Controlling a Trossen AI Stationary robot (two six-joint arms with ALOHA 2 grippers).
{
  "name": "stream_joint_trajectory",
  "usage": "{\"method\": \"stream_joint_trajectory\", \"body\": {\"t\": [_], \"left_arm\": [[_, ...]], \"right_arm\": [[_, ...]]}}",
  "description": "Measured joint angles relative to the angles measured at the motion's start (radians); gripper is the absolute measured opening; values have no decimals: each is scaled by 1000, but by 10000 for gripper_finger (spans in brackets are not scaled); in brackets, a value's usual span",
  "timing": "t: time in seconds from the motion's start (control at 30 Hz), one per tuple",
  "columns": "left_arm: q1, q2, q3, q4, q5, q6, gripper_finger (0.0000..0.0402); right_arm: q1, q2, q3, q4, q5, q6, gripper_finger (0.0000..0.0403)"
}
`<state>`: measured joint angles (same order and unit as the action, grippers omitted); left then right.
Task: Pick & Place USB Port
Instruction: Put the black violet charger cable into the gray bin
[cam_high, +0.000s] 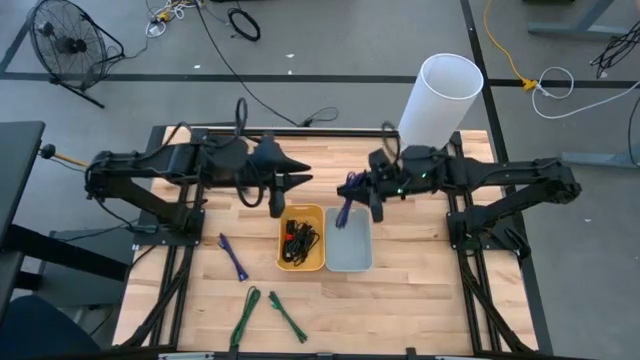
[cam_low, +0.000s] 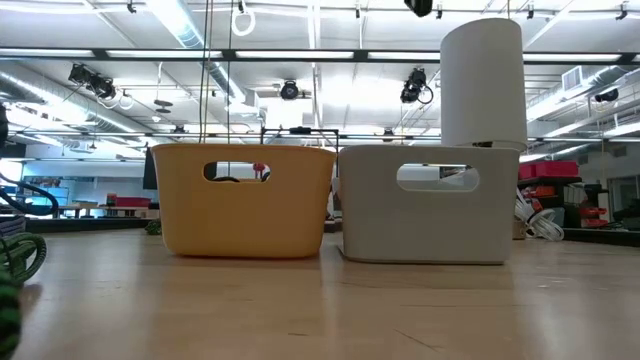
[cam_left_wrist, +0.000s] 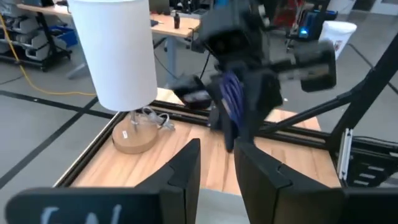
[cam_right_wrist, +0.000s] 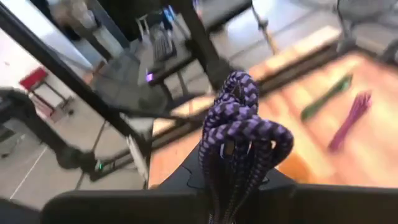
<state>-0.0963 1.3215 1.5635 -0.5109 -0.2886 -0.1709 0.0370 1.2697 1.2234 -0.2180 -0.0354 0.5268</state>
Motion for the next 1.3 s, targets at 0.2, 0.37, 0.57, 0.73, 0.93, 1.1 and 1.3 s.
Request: {"method": "stream_joint_trajectory", "body": {"t": [0.2,0.37,0.57,0.73,0.93,1.1,1.3], "left_arm": [[6,-11,0,-2,-5,1,103],[6,-12,0,-19,-6,0,103],[5,-12,0,-49,-3,0,103],[5,-12,0,-65,-3,0,103],[5,-12,0,-79,-3,0,103],[5,-12,0,-90,-3,0,103],[5,-11,0,-93,-3,-1,103]], "right_arm": [[61,68,-42,-62,0,150,26],[97,128,-141,-26,-2,270,26],[105,173,-268,124,9,408,26],[93,172,-337,141,71,451,26],[91,181,-394,165,82,507,26],[89,183,-416,169,72,512,41],[89,184,-428,171,80,503,157]]}}
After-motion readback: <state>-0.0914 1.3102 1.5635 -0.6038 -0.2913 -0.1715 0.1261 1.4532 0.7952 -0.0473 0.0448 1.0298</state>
